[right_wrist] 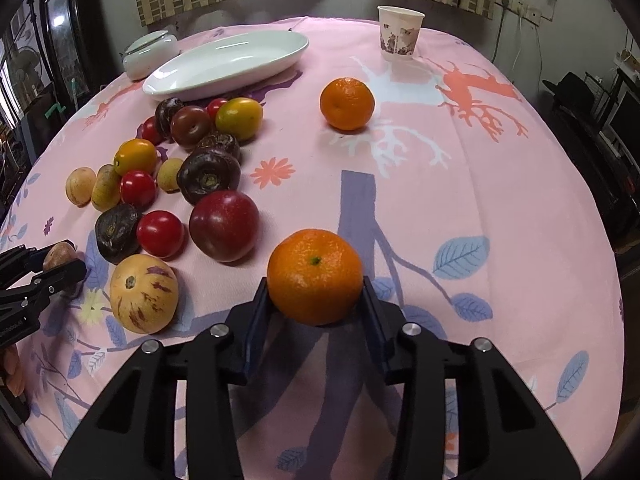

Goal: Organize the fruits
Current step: 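Grasp the brown round fruit with the left tool while the right tool grasps a mandarin, then carry both fruits onto the white plate and open both tools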

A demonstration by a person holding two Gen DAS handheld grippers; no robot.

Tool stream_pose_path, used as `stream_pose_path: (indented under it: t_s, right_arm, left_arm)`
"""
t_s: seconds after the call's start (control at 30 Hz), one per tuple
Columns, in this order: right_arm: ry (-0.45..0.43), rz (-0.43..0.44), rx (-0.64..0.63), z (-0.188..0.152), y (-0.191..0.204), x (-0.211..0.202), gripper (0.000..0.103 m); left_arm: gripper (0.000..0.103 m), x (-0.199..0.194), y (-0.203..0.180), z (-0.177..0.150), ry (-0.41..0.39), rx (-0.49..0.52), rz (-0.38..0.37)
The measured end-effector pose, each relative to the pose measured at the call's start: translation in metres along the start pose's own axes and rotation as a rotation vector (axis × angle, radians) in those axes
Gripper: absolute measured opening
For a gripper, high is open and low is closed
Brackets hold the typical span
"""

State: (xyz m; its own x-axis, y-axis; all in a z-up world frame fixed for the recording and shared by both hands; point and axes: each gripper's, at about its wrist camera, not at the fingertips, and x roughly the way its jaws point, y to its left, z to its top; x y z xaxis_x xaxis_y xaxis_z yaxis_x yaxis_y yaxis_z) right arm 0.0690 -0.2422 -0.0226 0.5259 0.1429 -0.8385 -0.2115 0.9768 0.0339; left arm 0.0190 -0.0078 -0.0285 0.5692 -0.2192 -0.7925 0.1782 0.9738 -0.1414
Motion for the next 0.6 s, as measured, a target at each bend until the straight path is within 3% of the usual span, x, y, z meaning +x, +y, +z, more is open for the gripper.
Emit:
stream_pose_path:
  t_s: [0.13,0.33,0.43,0.6]
  right_arm:
    - [-0.026,0.005,-0.002,-0.002,-0.002,-0.009,0.043]
    - [-0.060,0.018,-0.011,-0.002,0.001,-0.024,0.043]
    - [-0.092,0.044,-0.038,0.009,0.006,-0.038,0.043]
    - [-0.162,0.081,-0.130,0.058,0.024,-0.051,0.043]
  left_arm:
    - [0.040,-0.005,-0.001,-0.001,-0.004,0.009,-0.049]
    - [0.040,-0.030,0.003,0.011,-0.038,0.034,-0.050]
    - [0.040,-0.040,0.010,0.045,-0.048,0.045,-0.044]
    - [0.040,-0.031,0.018,0.111,-0.087,0.079,-0.005]
